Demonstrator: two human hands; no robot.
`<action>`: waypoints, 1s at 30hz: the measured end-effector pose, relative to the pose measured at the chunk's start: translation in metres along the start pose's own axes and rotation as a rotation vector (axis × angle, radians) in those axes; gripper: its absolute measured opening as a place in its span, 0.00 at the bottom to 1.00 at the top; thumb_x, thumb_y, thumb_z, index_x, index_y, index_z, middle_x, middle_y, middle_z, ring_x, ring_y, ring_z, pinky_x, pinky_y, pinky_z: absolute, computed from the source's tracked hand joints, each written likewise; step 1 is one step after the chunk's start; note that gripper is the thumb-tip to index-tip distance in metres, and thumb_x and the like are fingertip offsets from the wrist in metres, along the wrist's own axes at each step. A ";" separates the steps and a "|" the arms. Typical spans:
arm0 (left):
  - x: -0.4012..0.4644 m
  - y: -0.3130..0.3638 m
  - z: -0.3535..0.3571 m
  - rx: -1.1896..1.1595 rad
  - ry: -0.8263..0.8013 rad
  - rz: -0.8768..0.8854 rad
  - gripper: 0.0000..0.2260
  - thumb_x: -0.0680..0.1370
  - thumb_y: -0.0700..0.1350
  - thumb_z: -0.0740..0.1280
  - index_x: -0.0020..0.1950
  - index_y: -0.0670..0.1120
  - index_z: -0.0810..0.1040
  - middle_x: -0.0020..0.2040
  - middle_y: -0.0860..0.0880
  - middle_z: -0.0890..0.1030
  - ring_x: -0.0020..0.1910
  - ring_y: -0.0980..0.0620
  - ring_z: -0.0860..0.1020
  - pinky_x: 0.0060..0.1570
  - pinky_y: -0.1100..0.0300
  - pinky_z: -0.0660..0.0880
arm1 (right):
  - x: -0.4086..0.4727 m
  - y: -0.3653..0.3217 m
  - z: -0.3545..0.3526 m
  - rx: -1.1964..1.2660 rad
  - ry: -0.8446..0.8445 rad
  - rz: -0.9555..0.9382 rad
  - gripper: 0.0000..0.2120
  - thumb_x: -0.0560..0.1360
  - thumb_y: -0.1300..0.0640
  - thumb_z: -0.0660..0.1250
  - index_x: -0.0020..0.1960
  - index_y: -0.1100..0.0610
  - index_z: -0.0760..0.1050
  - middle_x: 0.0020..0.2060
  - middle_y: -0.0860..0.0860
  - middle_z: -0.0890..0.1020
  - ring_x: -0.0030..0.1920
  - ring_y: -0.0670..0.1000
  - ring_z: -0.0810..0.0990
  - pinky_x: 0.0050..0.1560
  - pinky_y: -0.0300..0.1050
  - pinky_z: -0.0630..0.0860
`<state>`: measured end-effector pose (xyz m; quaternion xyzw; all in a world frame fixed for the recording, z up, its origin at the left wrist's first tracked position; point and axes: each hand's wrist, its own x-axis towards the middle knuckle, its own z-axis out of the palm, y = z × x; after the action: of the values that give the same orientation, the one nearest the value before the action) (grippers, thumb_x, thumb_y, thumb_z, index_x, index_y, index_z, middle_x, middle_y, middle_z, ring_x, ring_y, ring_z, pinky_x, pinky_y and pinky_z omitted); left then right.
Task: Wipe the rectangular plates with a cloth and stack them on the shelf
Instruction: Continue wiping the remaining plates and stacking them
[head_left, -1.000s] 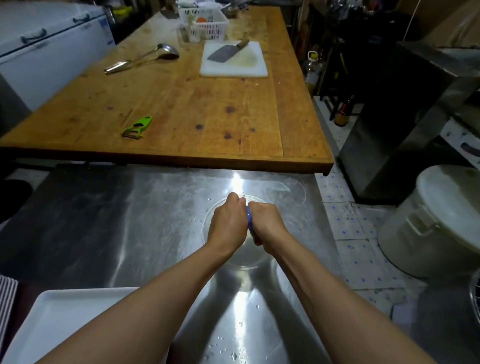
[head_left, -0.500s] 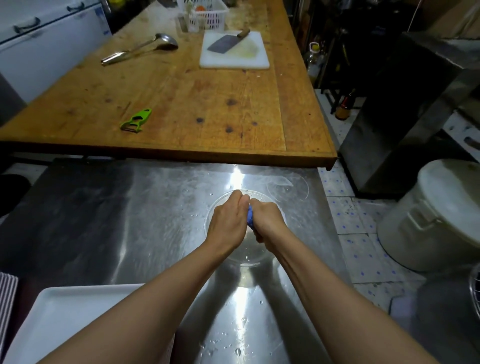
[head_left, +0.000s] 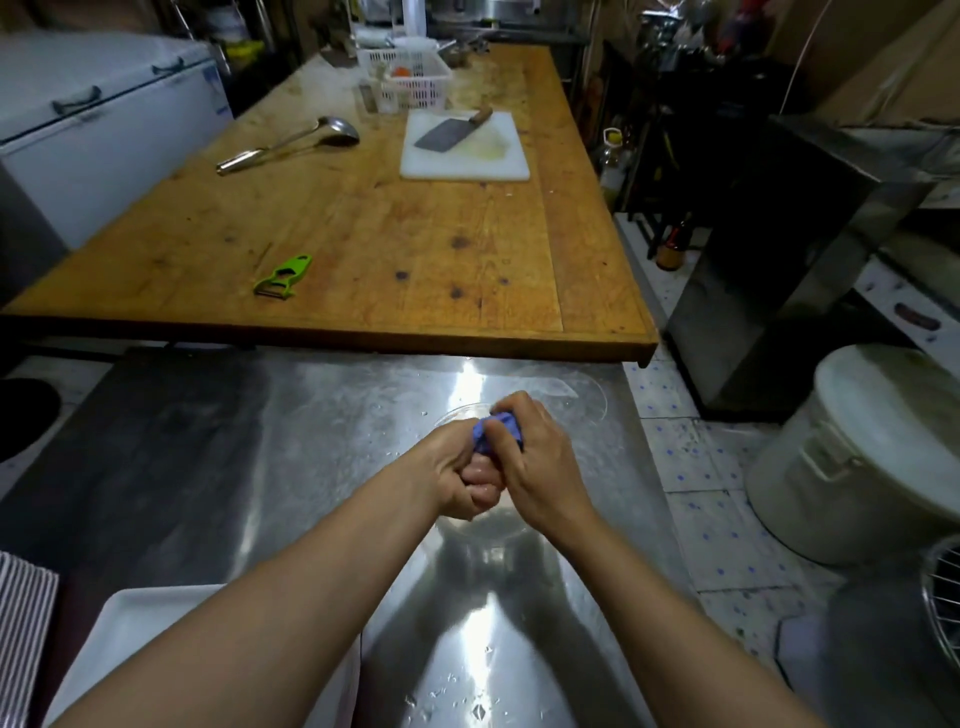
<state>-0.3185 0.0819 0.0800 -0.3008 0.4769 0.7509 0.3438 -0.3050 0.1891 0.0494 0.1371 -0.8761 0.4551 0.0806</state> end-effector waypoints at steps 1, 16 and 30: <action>-0.003 -0.003 0.004 0.058 0.027 0.028 0.19 0.79 0.47 0.58 0.29 0.50 0.58 0.17 0.53 0.57 0.13 0.58 0.54 0.18 0.73 0.49 | 0.003 0.000 0.001 -0.043 0.048 0.020 0.22 0.72 0.37 0.50 0.46 0.53 0.70 0.36 0.48 0.74 0.37 0.50 0.74 0.38 0.47 0.71; 0.048 -0.021 -0.018 1.632 0.760 1.051 0.09 0.60 0.30 0.62 0.28 0.44 0.72 0.20 0.48 0.69 0.16 0.50 0.68 0.19 0.68 0.62 | 0.029 0.001 0.019 0.517 -0.164 0.933 0.15 0.69 0.68 0.55 0.27 0.55 0.59 0.15 0.49 0.60 0.18 0.47 0.56 0.28 0.35 0.52; 0.069 -0.026 -0.030 1.493 0.606 1.092 0.34 0.77 0.57 0.36 0.47 0.43 0.79 0.38 0.42 0.81 0.36 0.43 0.79 0.35 0.57 0.73 | 0.032 0.014 0.025 0.485 -0.257 1.095 0.13 0.68 0.67 0.53 0.27 0.55 0.59 0.22 0.51 0.61 0.23 0.48 0.56 0.26 0.35 0.54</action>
<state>-0.3347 0.0783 0.0019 0.0767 0.9725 0.2020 -0.0868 -0.3400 0.1710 0.0322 -0.2649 -0.6935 0.5967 -0.3047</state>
